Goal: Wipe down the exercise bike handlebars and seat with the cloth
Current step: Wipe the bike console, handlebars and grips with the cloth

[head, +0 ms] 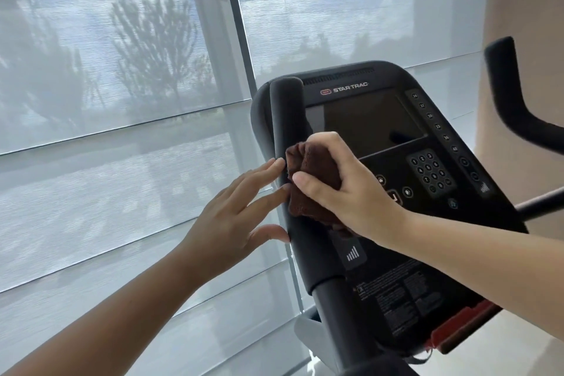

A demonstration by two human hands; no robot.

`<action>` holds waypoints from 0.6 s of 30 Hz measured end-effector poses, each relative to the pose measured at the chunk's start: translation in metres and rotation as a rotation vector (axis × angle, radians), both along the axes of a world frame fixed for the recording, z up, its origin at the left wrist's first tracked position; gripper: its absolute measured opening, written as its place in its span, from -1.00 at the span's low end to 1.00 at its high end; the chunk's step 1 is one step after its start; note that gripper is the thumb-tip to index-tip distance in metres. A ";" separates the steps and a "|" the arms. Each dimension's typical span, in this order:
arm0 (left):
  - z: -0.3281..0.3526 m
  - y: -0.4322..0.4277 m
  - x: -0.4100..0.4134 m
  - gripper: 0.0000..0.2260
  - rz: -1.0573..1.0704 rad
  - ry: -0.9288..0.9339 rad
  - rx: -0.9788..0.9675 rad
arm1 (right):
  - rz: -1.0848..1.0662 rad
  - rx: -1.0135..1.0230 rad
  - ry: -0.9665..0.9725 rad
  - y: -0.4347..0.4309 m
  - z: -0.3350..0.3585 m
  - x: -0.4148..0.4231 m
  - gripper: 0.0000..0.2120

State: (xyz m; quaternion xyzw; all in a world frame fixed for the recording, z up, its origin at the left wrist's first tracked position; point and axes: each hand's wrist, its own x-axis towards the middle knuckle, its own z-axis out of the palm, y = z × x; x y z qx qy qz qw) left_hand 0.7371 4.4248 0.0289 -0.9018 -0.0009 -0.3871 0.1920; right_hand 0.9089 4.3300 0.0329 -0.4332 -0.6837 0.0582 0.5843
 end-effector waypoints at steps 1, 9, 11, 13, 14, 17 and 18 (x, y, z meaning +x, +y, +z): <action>-0.001 -0.003 -0.001 -0.61 0.002 -0.007 -0.029 | 0.016 -0.071 -0.019 -0.007 -0.005 0.000 -0.82; -0.022 -0.027 -0.006 -0.63 -0.031 0.022 -0.093 | 0.248 -0.696 -0.245 -0.092 -0.003 -0.002 -0.78; -0.017 -0.026 -0.006 -0.64 -0.038 0.028 -0.088 | 0.234 -0.773 -0.321 -0.102 0.003 -0.006 -0.73; -0.016 -0.026 -0.006 -0.66 -0.047 0.038 -0.086 | 0.085 -0.634 -0.306 -0.094 0.009 -0.011 -0.78; -0.016 -0.026 -0.006 -0.66 -0.054 0.033 -0.089 | -0.005 -0.535 -0.276 -0.085 0.011 -0.014 -0.82; -0.020 -0.029 -0.006 -0.65 -0.088 0.016 -0.124 | -0.160 -0.395 -0.309 -0.064 0.013 -0.024 -0.81; -0.021 -0.029 -0.007 -0.64 -0.100 0.011 -0.129 | -0.174 -0.404 -0.331 -0.063 0.009 -0.027 -0.81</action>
